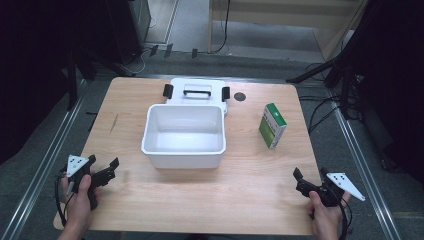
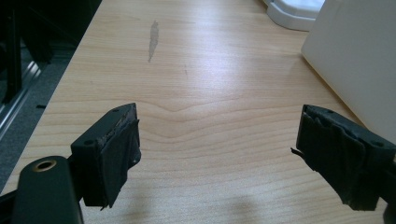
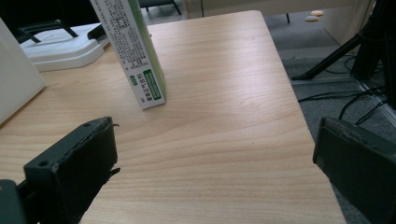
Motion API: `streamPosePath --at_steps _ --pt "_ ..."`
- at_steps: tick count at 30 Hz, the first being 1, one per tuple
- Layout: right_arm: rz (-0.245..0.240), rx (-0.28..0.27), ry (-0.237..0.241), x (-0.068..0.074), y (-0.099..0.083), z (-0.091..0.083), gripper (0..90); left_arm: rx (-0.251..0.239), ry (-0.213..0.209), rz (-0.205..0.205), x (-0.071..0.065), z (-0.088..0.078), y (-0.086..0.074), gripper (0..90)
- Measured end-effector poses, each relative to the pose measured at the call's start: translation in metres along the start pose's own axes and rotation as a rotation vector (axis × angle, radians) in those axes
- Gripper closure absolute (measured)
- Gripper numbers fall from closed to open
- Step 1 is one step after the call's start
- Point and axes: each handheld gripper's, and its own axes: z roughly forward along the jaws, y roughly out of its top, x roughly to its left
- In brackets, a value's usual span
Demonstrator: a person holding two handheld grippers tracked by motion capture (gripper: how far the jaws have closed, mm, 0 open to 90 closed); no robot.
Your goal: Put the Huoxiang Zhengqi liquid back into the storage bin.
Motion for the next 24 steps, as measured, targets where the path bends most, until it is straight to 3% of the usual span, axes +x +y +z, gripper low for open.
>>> streamPosePath --at_steps 2,9,12,13,14,18,24 --pt "-0.003 0.009 0.015 0.001 0.000 0.000 0.0 -0.001 0.000 0.000 0.000 0.000 0.000 14.0" --pt "-0.084 0.048 -0.008 0.013 0.005 -0.001 0.0 -0.002 -0.001 -0.002 0.000 -0.001 0.000 14.0" --pt "-0.105 0.042 -0.054 0.018 0.008 -0.002 4.8 0.001 -0.001 -0.005 0.001 0.000 0.000 14.0" --pt "-0.123 0.026 -0.109 0.024 0.015 -0.004 9.4 0.000 -0.001 -0.005 0.001 0.000 0.000 14.0" --pt "-0.128 0.017 -0.121 0.025 0.017 -0.004 10.7 0.000 -0.001 -0.005 0.001 0.000 0.000 14.0" --pt "-0.151 -0.014 -0.070 0.033 0.030 -0.010 12.9 -0.004 -0.003 -0.005 0.001 -0.001 0.000 14.0" --pt "-0.207 -0.046 -0.043 0.048 0.047 -0.017 15.7 -0.005 -0.008 -0.004 0.000 0.000 -0.001 14.0"
